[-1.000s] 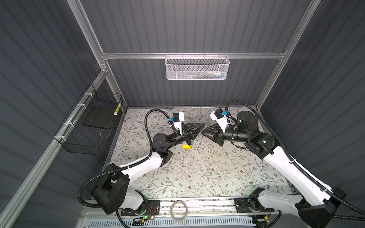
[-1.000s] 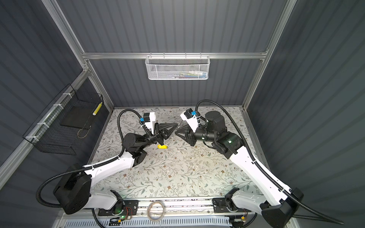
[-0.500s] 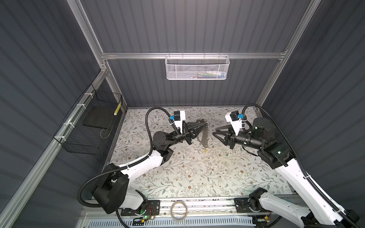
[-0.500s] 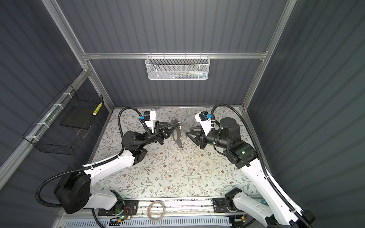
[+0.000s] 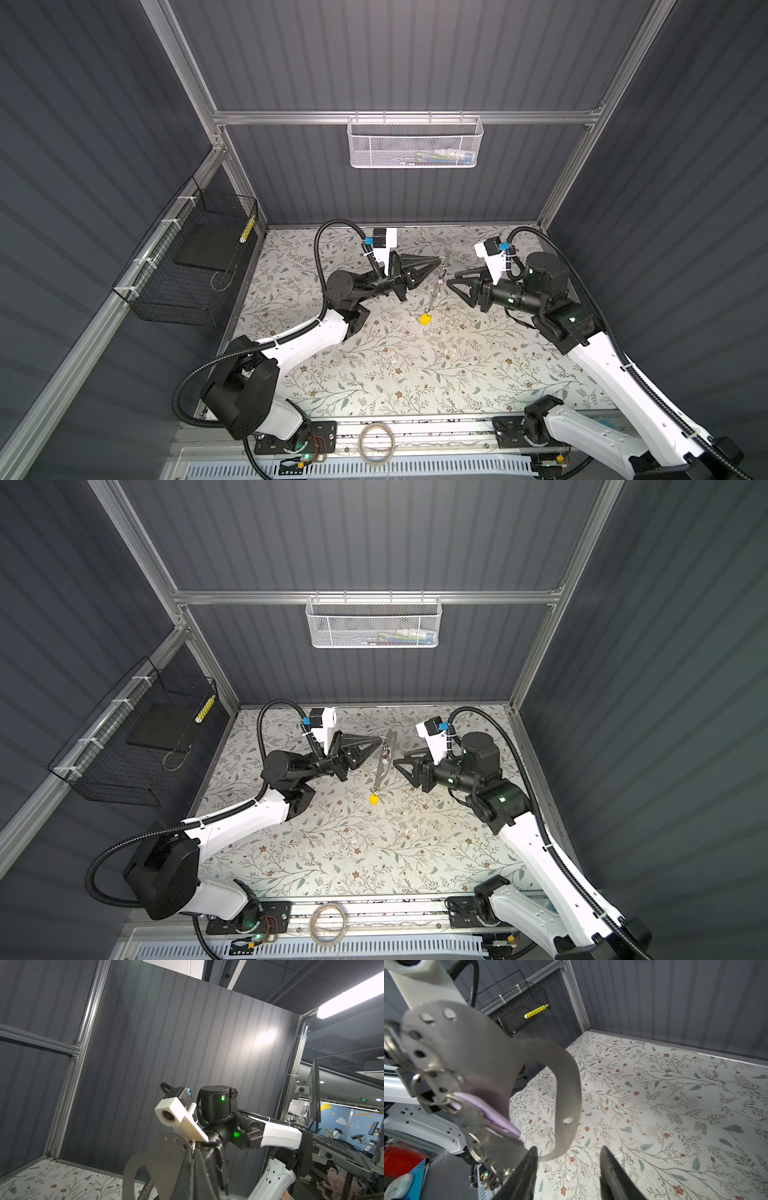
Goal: Attach keys to a key ring
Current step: Pass the keyring.
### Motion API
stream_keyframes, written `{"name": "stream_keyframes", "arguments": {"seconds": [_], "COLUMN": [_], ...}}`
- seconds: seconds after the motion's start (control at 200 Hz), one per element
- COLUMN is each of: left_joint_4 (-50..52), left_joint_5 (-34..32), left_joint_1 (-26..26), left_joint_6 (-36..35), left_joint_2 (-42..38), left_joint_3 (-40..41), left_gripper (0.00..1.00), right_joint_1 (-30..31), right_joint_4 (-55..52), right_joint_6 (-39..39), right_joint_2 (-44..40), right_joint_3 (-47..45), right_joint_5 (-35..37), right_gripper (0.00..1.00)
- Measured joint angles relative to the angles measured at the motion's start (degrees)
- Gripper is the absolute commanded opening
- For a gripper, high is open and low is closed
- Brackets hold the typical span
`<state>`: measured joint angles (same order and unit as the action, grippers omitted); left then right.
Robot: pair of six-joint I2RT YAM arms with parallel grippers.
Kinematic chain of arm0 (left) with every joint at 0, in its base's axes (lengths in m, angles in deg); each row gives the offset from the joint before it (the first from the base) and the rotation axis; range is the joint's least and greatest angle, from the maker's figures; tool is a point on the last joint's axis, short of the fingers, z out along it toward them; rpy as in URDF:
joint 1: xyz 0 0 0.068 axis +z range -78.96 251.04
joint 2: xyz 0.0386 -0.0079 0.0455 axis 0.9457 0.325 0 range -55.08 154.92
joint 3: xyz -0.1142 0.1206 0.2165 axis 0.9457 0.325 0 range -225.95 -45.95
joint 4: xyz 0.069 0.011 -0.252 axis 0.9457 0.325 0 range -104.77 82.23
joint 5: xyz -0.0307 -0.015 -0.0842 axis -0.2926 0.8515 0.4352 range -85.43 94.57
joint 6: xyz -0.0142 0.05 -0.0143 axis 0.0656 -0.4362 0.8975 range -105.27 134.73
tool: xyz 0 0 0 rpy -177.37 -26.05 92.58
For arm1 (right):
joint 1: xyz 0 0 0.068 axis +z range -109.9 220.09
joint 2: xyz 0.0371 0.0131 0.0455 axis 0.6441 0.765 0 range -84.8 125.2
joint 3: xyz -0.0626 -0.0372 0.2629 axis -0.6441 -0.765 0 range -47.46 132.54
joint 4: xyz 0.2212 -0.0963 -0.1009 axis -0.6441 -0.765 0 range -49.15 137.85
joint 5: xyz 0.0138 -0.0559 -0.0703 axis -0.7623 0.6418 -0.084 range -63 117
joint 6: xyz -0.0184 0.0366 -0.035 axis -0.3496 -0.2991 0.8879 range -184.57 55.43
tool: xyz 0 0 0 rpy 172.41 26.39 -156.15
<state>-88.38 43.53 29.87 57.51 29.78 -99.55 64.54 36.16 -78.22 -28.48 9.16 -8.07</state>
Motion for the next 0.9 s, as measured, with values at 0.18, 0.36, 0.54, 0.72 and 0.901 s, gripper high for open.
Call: {"name": "stream_keyframes", "arguments": {"seconds": [0.18,0.36,0.54,0.72,0.901], "left_joint_4": [-2.1,-2.9,-3.7,-5.6,-6.7], "left_joint_5": [0.7,1.2,1.5,1.7,1.8], "left_joint_1": [0.0,0.0,0.0,0.0,0.0], "left_joint_6": [2.6,3.8,4.5,5.8,6.7], "left_joint_2": [1.8,1.9,1.9,2.2,3.1], "left_joint_3": [-0.7,-1.1,-1.7,-1.9,-2.0], "left_gripper": [0.00,0.00,0.00,0.00,0.00], "right_joint_1": [0.0,0.0,0.0,0.0,0.0], "right_joint_4": [5.4,8.1,9.3,10.5,11.9], "right_joint_6": [-2.9,-4.4,-4.6,-4.8,-5.7], "right_joint_2": [2.8,4.8,5.0,5.6,6.8], "right_joint_3": [0.0,0.0,0.0,0.0,0.0], "right_joint_5": [-3.4,-4.7,-4.7,-5.1,-6.3], "right_gripper": [0.54,0.56,0.56,0.56,0.55]}}
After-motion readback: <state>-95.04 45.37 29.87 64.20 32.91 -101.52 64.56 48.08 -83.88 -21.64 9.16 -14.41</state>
